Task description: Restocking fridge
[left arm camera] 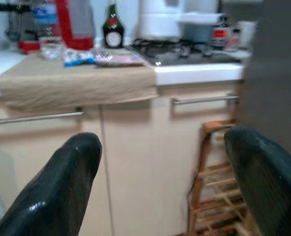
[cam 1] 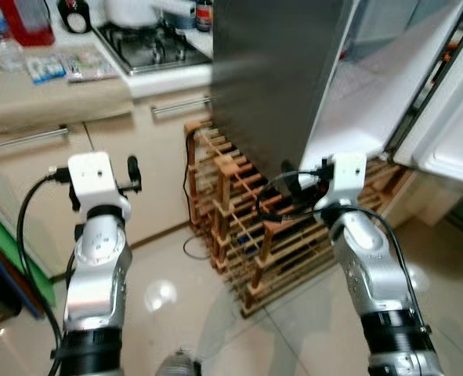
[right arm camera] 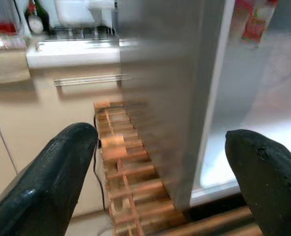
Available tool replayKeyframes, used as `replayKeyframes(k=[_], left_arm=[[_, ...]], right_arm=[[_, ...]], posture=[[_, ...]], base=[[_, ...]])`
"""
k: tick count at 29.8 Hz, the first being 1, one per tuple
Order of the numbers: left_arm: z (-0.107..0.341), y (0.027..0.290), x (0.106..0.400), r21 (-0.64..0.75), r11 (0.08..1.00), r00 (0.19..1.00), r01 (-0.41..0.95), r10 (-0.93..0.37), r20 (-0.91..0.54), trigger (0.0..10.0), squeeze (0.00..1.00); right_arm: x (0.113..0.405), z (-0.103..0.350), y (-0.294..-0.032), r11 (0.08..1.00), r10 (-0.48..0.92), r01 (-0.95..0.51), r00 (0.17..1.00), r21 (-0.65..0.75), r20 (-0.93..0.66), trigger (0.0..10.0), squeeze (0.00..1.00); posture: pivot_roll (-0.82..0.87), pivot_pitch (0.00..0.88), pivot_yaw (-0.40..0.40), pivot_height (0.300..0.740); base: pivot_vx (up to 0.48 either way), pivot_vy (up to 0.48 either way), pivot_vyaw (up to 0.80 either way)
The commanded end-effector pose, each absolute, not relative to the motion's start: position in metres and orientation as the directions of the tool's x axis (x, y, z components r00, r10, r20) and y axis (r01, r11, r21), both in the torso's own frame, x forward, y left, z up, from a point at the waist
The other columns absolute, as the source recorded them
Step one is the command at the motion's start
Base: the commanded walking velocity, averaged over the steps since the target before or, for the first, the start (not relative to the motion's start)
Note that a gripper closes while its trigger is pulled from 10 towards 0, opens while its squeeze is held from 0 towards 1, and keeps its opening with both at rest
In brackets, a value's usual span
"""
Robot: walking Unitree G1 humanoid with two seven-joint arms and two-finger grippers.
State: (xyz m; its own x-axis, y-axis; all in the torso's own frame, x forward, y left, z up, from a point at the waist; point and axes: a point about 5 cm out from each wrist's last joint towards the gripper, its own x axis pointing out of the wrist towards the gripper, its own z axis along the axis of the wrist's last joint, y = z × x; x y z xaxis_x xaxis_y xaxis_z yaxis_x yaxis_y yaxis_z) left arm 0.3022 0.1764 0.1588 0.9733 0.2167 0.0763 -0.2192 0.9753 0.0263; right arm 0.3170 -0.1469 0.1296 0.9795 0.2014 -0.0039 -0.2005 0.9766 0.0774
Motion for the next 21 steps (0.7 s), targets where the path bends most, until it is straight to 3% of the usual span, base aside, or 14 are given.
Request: replayKeyframes(k=[1, 14, 17, 21], left_arm=[[0.159, 0.177, 0.304, 0.024, 0.976, 0.974, -0.216, 0.213, 0.079, 10.0, 0.0], [0.159, 0.173, 0.304, 0.044, 0.987, 0.983, -0.152, 0.147, 0.11, 10.0, 0.0], [0.141, 0.197, 0.293, 0.134, 0.978, 0.986, -0.157, 0.148, 0.076, 10.0, 0.0], [0.127, 0.212, 0.275, 0.135, 0.977, 0.986, -0.166, 0.165, 0.026, 10.0, 0.0]], right_arm=[[0.32, 0.135, -0.141, 0.973, 0.217, -0.218, 0.976, 0.078, 0.02, 10.0, 0.97], [0.313, 0.132, -0.139, 0.963, 0.258, -0.259, 0.966, 0.07, 0.026, 10.0, 0.98], [0.308, 0.126, -0.15, 0.97, 0.239, -0.24, 0.971, 0.048, 0.011, 10.0, 0.98], [0.303, 0.117, -0.161, 0.978, 0.207, -0.206, 0.978, 0.034, -0.021, 10.0, 0.98]], posture=[[-0.06, 0.0, -0.025, 0.74], [-0.07, 0.0, -0.022, 0.74], [-0.07, 0.0, -0.021, 0.74], [-0.06, 0.0, -0.024, 0.74]], base=[[0.0, 0.0, 0.54], [0.0, 0.0, 0.55], [0.0, 0.0, 0.55], [0.0, 0.0, 0.54]])
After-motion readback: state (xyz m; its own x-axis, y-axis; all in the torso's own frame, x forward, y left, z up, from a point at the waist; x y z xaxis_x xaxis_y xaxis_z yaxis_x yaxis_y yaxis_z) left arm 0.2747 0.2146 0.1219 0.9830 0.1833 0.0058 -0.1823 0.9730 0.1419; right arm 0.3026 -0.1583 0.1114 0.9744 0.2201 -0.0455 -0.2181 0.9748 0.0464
